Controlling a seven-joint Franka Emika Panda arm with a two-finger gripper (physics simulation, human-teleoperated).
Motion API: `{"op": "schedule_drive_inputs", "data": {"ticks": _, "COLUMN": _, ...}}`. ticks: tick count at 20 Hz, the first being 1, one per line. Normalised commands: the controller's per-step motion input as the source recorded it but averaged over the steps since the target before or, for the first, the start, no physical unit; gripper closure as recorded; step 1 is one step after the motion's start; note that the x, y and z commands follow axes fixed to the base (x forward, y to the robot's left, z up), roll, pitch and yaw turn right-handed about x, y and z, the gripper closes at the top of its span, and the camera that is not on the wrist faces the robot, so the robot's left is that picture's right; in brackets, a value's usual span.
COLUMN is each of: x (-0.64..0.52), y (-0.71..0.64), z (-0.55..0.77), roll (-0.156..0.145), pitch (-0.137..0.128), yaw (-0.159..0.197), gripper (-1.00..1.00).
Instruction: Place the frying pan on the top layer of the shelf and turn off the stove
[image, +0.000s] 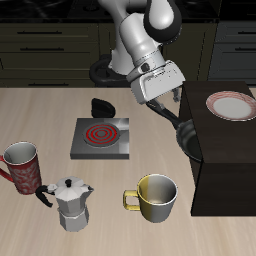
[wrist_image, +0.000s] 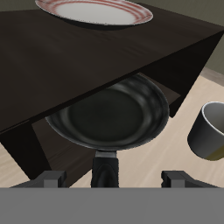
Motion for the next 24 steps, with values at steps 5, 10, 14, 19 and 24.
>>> {"op": "schedule_drive_inputs", "data": {"ticks": 5, "x": -0.05, "y": -0.04, "z": 0.18, "roll": -0.024, "pitch": -0.017, "yaw": -0.05, "gripper": -1.0}}
{"op": "schedule_drive_inputs", "data": {"ticks": 10, "x": -0.16, "y": -0.14, "z": 0.15, "roll": -0.08, "pitch": 0.114, "yaw": -0.254, "gripper": -1.0}}
{"op": "schedule_drive_inputs", "data": {"ticks": 14, "x": -0.15, "y": -0.08, "z": 0.03, "roll": -0.029, "pitch": 0.104, "yaw": -0.183, "gripper": -1.0}}
{"op": "schedule_drive_inputs", "data": {"ticks": 19, "x": -0.26, "y": -0.3, "z": 0.17, "roll": -0.061, "pitch": 0.13, "yaw": -0.313, "gripper": -1.0}}
{"op": "schedule_drive_inputs", "data": {"ticks": 24, "x": -0.34, "y": -0.15, "z": 0.21, "roll": -0.011, "pitch": 0.037, "yaw": -0.134, "gripper": -1.0}}
